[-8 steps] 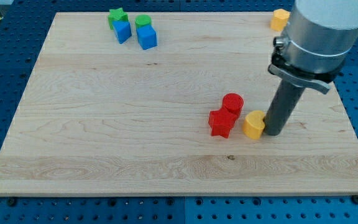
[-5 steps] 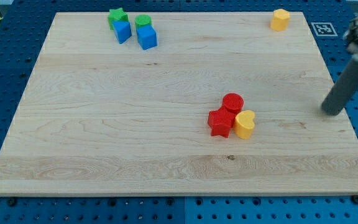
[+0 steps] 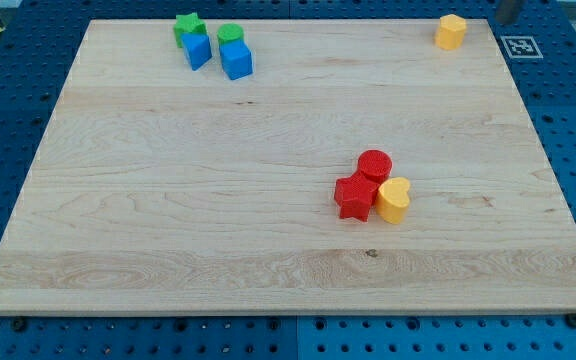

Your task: Push the yellow hexagon top right to the red circle

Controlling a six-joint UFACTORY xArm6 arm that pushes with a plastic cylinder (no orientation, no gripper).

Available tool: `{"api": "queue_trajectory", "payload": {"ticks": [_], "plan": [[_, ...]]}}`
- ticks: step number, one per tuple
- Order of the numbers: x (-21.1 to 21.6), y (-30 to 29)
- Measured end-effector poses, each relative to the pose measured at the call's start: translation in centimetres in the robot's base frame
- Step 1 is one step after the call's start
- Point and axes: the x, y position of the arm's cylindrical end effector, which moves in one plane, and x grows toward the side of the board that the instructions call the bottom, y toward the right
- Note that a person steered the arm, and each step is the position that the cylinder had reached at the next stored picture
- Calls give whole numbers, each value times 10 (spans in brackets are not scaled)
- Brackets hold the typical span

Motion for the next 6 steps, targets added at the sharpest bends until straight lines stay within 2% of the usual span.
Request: {"api": "queue_trajectory", "payload": {"ticks": [2, 4, 6], "plan": [[0, -119], [0, -93], [0, -91]]}}
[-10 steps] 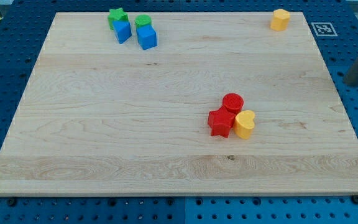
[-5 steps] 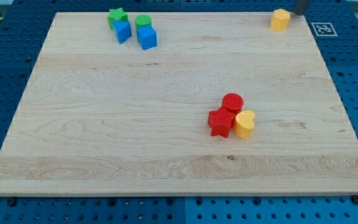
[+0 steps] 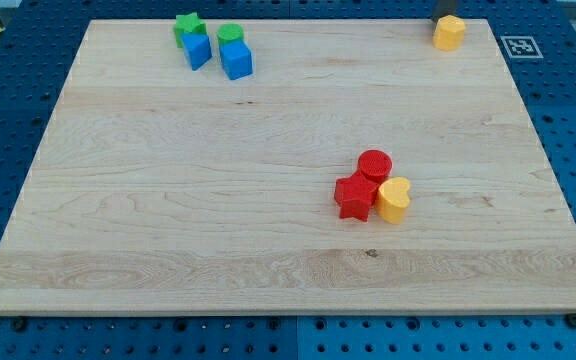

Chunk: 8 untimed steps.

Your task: Push the yellow hexagon top right to the red circle

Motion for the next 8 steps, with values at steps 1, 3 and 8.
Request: {"api": "queue_trajectory", "payload": {"ticks": [1, 3, 8], "plan": [[2, 0], [13, 0], [149, 1]]}}
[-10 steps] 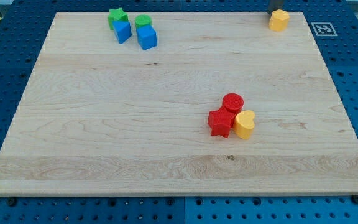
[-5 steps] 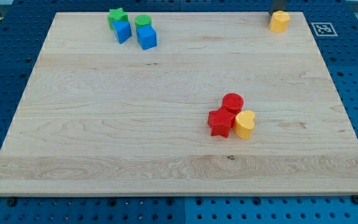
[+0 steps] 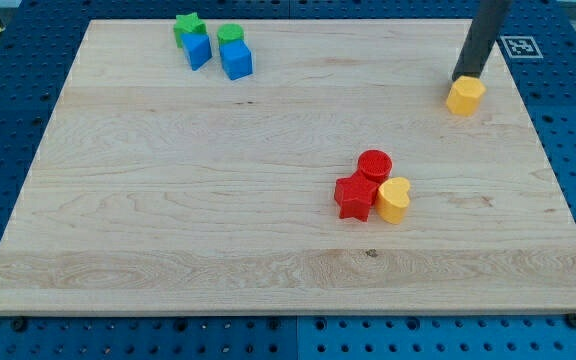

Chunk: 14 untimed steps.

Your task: Push the yellow hexagon top right to the red circle

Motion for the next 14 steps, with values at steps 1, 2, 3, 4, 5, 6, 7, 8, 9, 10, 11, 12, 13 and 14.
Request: {"api": "queue_trajectory", "payload": {"ticks": [1, 2, 3, 4, 5, 6, 7, 8, 9, 10, 11, 12, 13, 14], "plan": [[32, 2], [65, 5], [99, 5], [125, 5], [115, 7], [100, 9], [97, 1], [97, -28], [97, -67], [101, -93], [111, -113], [106, -122], [69, -100], [42, -62]]}}
